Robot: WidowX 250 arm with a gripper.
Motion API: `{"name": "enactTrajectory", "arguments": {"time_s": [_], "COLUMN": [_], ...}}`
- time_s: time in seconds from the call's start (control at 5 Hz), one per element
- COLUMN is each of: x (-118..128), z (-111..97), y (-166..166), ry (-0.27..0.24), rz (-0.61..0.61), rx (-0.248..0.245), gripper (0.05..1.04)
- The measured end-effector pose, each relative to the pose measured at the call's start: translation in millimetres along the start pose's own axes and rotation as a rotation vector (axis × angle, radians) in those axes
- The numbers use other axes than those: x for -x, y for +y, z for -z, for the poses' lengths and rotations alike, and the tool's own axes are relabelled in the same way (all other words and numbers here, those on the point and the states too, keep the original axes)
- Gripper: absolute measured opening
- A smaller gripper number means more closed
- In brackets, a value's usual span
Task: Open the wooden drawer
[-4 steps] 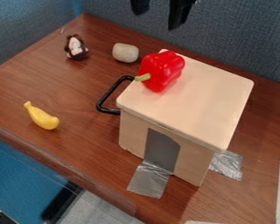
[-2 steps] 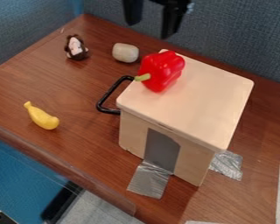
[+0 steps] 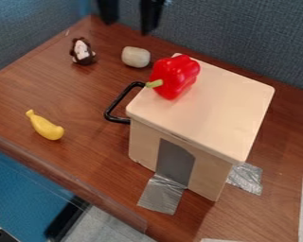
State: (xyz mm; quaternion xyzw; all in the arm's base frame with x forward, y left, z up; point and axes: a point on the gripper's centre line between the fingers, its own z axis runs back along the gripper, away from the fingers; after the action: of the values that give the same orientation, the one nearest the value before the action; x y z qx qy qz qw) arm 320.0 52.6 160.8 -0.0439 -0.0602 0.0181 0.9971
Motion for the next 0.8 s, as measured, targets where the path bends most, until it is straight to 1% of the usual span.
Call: {"name": "enactTrajectory", "arguments": {"time_s": [0.2, 0.4, 0.6, 0.8], "x": [5.1, 14.8, 19.2, 24.4], "z": [27.3, 64.8, 85.0, 104.8], "y": [6.9, 12.2, 17.1, 17.0], "ry": [0.021, 0.081, 0.108, 0.143], "rz": [0.026, 0.036, 0.042, 0.071], "rx": [0.02, 0.018, 0.0, -0.039], "gripper": [0.999, 0.999, 0.999, 0.999]}}
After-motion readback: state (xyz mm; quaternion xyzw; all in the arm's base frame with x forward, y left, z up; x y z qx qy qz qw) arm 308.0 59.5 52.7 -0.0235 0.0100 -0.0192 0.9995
